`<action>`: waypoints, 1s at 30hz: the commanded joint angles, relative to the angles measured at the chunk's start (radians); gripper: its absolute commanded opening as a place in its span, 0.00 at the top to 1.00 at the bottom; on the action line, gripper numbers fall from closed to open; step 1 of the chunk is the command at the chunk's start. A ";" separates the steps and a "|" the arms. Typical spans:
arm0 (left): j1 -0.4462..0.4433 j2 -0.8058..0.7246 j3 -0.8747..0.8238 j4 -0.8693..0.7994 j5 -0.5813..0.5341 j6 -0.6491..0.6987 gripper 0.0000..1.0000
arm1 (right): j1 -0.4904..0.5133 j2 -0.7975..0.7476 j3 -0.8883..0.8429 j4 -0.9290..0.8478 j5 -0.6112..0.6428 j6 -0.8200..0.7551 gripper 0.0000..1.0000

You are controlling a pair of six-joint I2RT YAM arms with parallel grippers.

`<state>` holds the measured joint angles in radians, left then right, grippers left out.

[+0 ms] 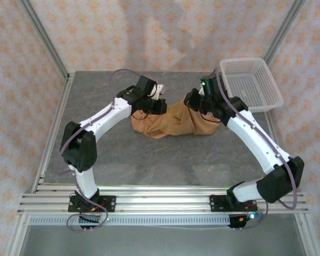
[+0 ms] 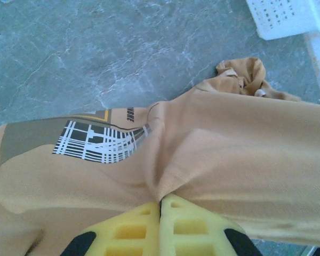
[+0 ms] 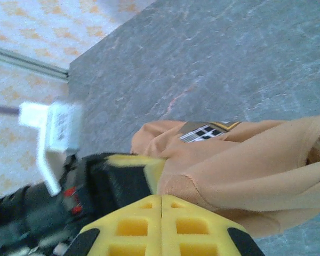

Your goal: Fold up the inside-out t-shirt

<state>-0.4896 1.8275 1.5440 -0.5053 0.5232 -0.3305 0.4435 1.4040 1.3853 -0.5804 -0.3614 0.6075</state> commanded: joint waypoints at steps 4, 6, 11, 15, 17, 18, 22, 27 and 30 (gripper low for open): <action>-0.040 -0.112 -0.135 0.098 -0.049 0.034 0.46 | -0.093 0.185 0.007 0.061 -0.091 0.045 1.00; -0.071 -0.137 -0.181 0.152 -0.039 0.045 0.41 | -0.098 0.219 0.020 0.059 -0.117 0.041 1.00; -0.112 -0.078 -0.188 0.205 -0.050 0.031 0.40 | -0.100 0.207 0.011 0.076 -0.119 0.041 1.00; -0.120 0.014 -0.128 0.207 -0.064 0.016 0.38 | -0.100 0.194 0.015 0.062 -0.117 0.034 1.00; -0.121 0.061 -0.087 0.192 -0.080 0.016 0.37 | -0.099 0.183 0.008 0.066 -0.122 0.038 1.00; -0.121 0.076 -0.064 0.183 -0.092 0.017 0.37 | -0.099 0.177 0.004 0.070 -0.126 0.042 1.00; -0.121 0.170 0.025 0.139 -0.140 0.030 0.37 | -0.099 0.146 -0.023 0.089 -0.143 0.059 1.00; -0.121 0.238 0.095 0.142 -0.114 0.014 0.67 | -0.097 0.106 -0.062 0.104 -0.144 0.065 1.00; -0.121 0.228 0.124 0.094 -0.107 0.024 1.00 | -0.103 0.102 -0.074 0.071 -0.118 0.030 1.00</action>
<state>-0.6128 2.0666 1.6173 -0.3580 0.4297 -0.3157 0.3412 1.5337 1.3327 -0.5072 -0.4973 0.6598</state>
